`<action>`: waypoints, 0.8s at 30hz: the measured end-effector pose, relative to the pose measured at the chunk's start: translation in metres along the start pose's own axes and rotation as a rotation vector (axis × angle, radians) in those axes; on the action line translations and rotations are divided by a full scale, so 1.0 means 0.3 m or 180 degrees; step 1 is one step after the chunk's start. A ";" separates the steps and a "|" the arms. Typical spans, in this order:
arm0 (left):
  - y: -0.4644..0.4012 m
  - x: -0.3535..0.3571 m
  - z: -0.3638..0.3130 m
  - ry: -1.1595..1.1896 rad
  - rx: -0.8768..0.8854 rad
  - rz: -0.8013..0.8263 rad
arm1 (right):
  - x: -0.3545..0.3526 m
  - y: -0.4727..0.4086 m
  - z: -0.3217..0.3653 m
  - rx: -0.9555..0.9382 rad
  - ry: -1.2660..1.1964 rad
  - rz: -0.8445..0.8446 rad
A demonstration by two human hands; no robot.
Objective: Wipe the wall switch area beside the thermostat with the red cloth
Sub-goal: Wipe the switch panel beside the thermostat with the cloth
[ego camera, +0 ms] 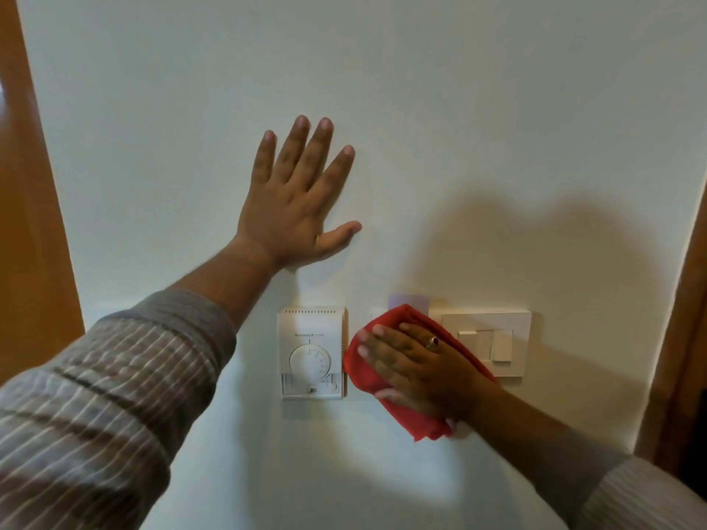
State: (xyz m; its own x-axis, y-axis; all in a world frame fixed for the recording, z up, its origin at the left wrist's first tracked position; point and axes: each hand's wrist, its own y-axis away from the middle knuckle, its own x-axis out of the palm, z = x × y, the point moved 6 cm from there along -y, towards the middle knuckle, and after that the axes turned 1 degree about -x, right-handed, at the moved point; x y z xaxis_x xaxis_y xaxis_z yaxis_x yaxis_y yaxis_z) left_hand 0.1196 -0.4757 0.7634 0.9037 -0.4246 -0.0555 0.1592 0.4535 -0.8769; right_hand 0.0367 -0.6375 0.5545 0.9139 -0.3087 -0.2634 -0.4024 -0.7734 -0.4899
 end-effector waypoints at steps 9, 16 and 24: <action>-0.002 -0.002 -0.003 -0.0027 0.0016 -0.0041 | -0.017 -0.034 -0.018 0.1066 -0.0173 -0.0268; 0.033 -0.011 0.029 0.0071 -0.0811 0.0229 | -0.005 0.032 -0.019 -0.0272 -0.0140 0.0280; 0.040 -0.017 0.018 0.0043 -0.0883 0.0234 | -0.009 -0.046 -0.027 0.1153 -0.0076 -0.0247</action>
State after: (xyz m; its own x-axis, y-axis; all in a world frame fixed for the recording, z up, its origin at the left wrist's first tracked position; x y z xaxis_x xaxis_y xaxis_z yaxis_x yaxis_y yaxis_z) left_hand 0.1192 -0.4638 0.7557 0.9031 -0.4097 -0.1284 -0.0230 0.2525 -0.9673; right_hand 0.0401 -0.6304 0.5688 0.9428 -0.2404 -0.2311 -0.3282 -0.5466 -0.7704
